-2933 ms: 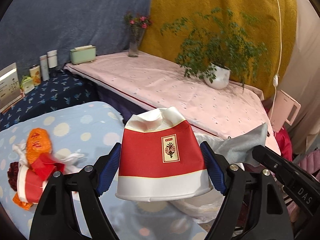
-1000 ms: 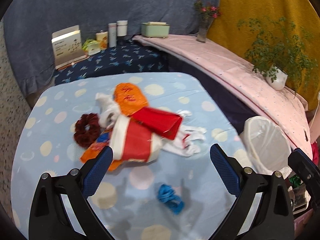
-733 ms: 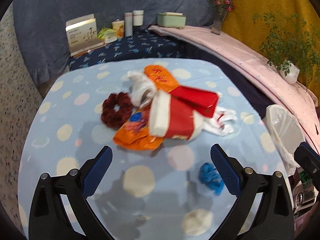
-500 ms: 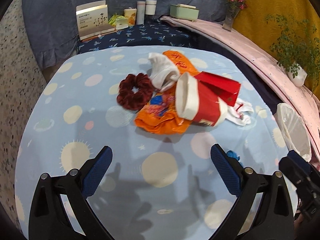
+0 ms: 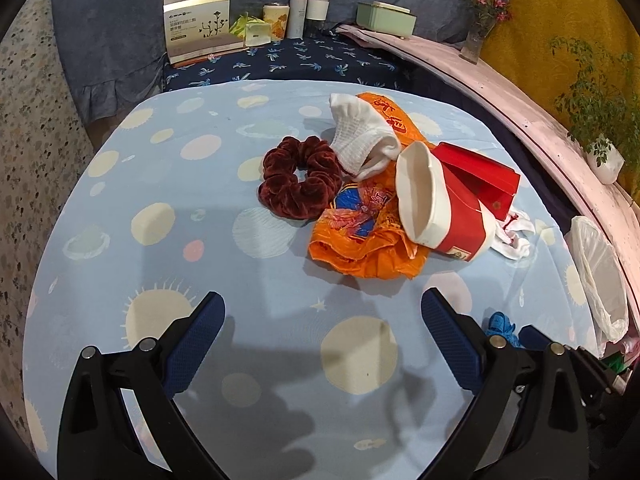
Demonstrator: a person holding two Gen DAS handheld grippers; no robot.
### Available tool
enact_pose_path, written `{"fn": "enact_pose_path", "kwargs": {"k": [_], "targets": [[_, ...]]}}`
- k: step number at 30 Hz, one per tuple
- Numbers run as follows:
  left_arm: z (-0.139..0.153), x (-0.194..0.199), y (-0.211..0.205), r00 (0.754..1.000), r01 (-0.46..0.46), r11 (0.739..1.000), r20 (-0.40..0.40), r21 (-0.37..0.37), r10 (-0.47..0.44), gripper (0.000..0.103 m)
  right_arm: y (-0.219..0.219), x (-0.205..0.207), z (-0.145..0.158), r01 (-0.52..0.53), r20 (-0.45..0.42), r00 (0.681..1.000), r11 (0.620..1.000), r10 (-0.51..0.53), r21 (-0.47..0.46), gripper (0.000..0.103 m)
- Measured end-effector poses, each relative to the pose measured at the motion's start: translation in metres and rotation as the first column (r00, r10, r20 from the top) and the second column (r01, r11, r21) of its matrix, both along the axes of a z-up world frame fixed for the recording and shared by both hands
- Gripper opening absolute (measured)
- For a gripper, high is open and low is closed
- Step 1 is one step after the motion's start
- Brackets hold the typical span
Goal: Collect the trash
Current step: 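Grasp the blue cord with the right tool while the left tool grasps the orange plastic bag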
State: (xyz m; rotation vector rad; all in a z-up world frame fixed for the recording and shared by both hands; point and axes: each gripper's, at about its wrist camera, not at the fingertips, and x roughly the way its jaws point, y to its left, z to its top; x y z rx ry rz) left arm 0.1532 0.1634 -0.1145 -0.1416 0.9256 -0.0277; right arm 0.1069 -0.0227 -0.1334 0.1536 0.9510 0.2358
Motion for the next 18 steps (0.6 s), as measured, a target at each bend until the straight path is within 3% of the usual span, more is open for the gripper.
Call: {"fn": "enact_pose_path", "kwargs": {"k": [8, 15, 18], "targets": [[-0.011, 0.025, -0.010, 0.999, 0.053, 0.999, -0.008, -0.005, -0.053, 0.094, 0.007, 0.012, -0.010, -0.016, -0.023, 1.000, 1.000, 0.016, -0.019, 0.032], [-0.018, 0.039, -0.019, 0.995, 0.100, 0.995, -0.007, 0.018, -0.100, 0.093, 0.006, 0.018, -0.010, -0.022, -0.026, 0.999, 1.000, 0.021, -0.015, 0.026], [-0.016, 0.041, -0.020, 0.992, 0.125, 0.992, 0.000, -0.009, -0.125, 0.072, 0.005, 0.018, -0.009, -0.019, -0.027, 0.999, 1.000, 0.019, -0.008, 0.025]]}}
